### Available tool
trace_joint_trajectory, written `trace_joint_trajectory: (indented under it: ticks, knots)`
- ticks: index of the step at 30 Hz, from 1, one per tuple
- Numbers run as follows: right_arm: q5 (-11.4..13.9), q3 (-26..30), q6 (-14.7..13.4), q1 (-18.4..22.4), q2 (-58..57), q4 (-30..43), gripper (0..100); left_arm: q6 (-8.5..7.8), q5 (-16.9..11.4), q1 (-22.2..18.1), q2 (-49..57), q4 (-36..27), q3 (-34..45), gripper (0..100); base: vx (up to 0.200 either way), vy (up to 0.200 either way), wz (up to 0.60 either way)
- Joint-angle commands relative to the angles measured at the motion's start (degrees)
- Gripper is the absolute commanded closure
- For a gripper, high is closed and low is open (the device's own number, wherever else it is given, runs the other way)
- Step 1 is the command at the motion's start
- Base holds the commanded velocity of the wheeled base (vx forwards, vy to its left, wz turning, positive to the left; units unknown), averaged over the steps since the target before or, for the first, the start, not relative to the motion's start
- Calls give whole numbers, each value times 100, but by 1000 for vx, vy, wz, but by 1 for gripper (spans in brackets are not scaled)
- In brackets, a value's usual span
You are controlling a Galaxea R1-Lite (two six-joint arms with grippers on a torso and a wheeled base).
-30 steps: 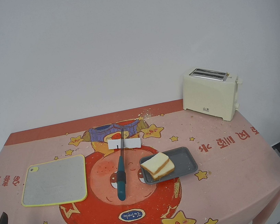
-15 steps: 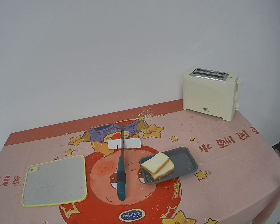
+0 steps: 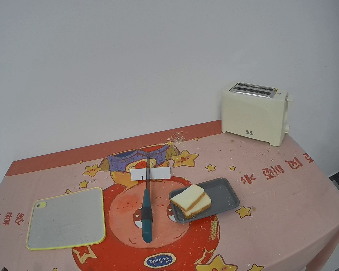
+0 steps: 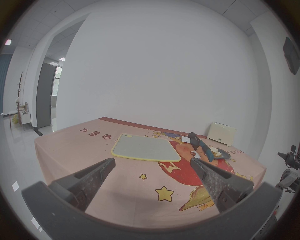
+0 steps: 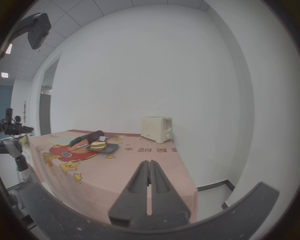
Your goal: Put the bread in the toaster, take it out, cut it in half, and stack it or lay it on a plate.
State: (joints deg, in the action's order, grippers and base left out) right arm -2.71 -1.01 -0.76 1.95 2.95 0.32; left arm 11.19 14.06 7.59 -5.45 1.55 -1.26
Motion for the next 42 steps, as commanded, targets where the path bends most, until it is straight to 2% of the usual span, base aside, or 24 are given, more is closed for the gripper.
trace_joint_trajectory:
  ticks: [1, 7, 8, 11, 12, 13, 14, 15, 16, 17, 18, 19, 23, 24, 27, 31, 37, 39, 42]
  knots:
    - [7, 75, -4, 16, 4, 3, 100, 6, 607, -267, -44, 30, 55, 0, 0, 0, 0]
    - [-2, 75, -39, 16, 4, -5, 100, 41, 528, -302, -26, 118, 90, 0, 0, 0, 0]
    - [-11, 75, -65, 25, 4, -5, 100, 6, 475, -698, 123, 65, 82, 0, 0, 0, 0]
    - [-2, 66, -56, 16, 4, 3, 100, -38, 466, -742, 123, 109, 108, 0, 0, 0, 0]
    - [-11, 66, -65, 16, 4, -5, 100, -47, 405, -742, 149, 179, 126, 0, 0, 0, 0]
    - [-11, 75, -74, 7, 4, -14, 100, -91, 212, -724, 246, 223, 126, 0, 0, 0, 0]
    - [-11, 75, -65, -2, 4, -23, 100, -223, -184, -716, 413, 223, 126, 0, 0, 0, 0]
    - [-11, 75, -65, -2, 4, -23, 100, -223, -184, -716, 413, 223, 126, 0, 0, 0, 0]
    - [-2, 75, -39, -2, -5, -23, 100, -697, -1045, -716, 457, 197, 126, 0, 0, 0, 0]
    - [7, 75, -30, -2, -5, -32, 100, -1022, -1406, -707, 422, 74, 126, 0, 0, 0, 0]
    - [7, 84, -21, -10, -5, -32, 100, -1137, -1520, -707, 422, -85, 126, 0, 0, 0, 0]
    - [7, 84, -12, -10, -5, -40, 100, -1172, -1529, -707, 422, -234, 117, 0, 0, 0, 0]
    - [7, 84, -12, -10, -5, -49, 100, -1075, -1476, -707, 422, -199, 108, 0, 0, 0, 0]
    - [7, 84, -4, -10, -5, -49, 100, -987, -1335, -707, 422, -190, 117, 0, 0, 0, 0]
    - [16, 84, 32, -19, 4, -40, 100, -961, -1309, -751, 483, -181, 117, 0, 0, 0, 0]
    - [332, 84, 216, -195, -225, -23, 100, -1022, -1309, -733, 510, -128, 126, 0, 0, 0, 0]
    - [323, 84, 190, -213, -295, -23, 100, -1119, -1326, -733, 519, -146, 126, 0, 0, 0, 0]
    - [323, 84, 190, -221, -295, -23, 100, -1207, -1318, -733, 519, -137, 126, 0, 0, 0, 0]
    - [306, 84, 155, -221, -295, -23, 100, -1207, -1318, -733, 519, -146, 126, 0, 0, 0, 0]
